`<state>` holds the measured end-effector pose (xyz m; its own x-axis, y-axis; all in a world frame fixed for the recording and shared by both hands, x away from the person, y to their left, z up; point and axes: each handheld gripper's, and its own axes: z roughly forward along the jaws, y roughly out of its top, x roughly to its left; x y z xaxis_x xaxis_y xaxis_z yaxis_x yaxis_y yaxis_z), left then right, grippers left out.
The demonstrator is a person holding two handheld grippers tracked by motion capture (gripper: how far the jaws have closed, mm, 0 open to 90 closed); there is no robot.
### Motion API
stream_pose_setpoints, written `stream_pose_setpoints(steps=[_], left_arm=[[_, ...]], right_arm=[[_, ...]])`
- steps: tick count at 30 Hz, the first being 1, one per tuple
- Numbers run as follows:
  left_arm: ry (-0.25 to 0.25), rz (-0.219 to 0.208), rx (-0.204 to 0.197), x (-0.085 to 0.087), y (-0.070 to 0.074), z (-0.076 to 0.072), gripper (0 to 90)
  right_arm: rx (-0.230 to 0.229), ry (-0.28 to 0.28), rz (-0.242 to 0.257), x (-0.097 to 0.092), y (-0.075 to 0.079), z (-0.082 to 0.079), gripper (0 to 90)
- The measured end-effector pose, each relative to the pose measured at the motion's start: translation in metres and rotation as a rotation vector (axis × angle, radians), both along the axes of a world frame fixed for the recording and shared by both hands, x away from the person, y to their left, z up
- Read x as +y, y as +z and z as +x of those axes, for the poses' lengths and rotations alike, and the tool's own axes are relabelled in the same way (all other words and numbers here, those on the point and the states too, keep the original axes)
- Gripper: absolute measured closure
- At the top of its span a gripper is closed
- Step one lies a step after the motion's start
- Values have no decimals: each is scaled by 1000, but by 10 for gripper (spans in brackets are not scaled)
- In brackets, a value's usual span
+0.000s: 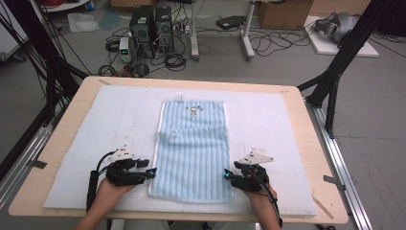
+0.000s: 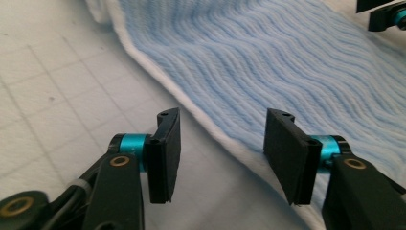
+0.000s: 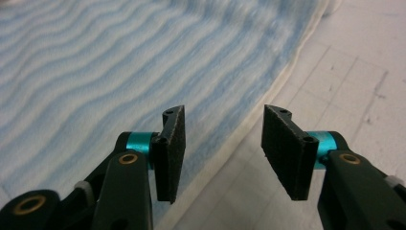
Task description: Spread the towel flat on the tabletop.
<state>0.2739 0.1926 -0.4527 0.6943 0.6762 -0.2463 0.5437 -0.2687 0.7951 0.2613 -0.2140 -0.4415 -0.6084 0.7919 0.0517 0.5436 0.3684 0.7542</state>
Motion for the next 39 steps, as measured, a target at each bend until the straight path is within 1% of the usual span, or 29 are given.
stream_pose_setpoints(steps=[1, 2, 3, 4, 5, 6, 7, 8, 9, 10, 11, 12, 14, 17, 19, 26, 27, 30, 32, 34, 36, 38, 39], left_arm=[[-13, 6, 11, -2, -1, -2, 495], [-18, 20, -1, -4, 0, -4, 495], [-27, 23, 4, -7, 0, -6, 501], [-25, 36, -8, -9, 0, -8, 507], [-27, 69, -35, -12, 0, -11, 513], [-27, 99, -56, -15, 1, -13, 537], [-16, 130, -79, -18, 1, -16, 594], [-10, 138, -88, -18, 1, -16, 657], [-32, 125, -77, -18, 1, -17, 698], [-53, 110, -63, -18, 1, -17, 829], [-52, 123, -78, -20, 1, -19, 865], [-58, 129, -80, -20, 1, -21, 870], [-69, 115, -56, -19, 2, -22, 875], [-81, 77, -24, -16, 2, -26, 877], [-98, 65, -11, -14, 2, -29, 878], [-135, 43, 11, -11, 4, -42, 880], [-139, 27, 16, -11, 5, -46, 880], [-154, 16, 16, -8, 8, -53, 880], [-170, 4, 21, -5, 8, -58, 880], [-191, -10, 31, -3, 9, -64, 881], [-216, -28, 30, 0, 11, -70, 881], [-241, -50, 33, 4, 14, -75, 882], [-251, -69, 41, 5, 16, -78, 882]], right_arm=[[7, 9, -4, 0, -1, -1, 530], [20, 12, -6, 1, -3, -3, 546], [22, 17, -21, 1, -4, -3, 555], [21, 18, -19, 1, -6, -5, 576], [23, 15, -18, 0, -6, -5, 611], [27, 14, -15, 0, -5, -5, 666], [34, 22, -5, -2, -5, -4, 712], [45, 28, 4, -2, -5, -4, 756], [47, 36, 7, -2, -5, -5, 789], [54, 45, 15, -2, -5, -5, 830], [58, 45, 18, -1, -5, -6, 846], [57, 51, 14, -1, -5, -6, 854], [57, 57, 7, -1, -4, -8, 862], [62, 69, 12, -3, -4, -12, 864], [70, 74, 9, -4, -3, -16, 865], [84, 103, 4, -7, 0, -30, 868], [83, 107, 4, -8, 0, -32, 868], [87, 124, 19, -9, 3, -41, 870], [88, 139, 21, -9, 4, -47, 871], [90, 152, 30, -10, 7, -55, 872], [83, 165, 41, -12, 9, -61, 873], [81, 171, 54, -13, 13, -67, 873], [79, 180, 62, -14, 15, -70, 874]])
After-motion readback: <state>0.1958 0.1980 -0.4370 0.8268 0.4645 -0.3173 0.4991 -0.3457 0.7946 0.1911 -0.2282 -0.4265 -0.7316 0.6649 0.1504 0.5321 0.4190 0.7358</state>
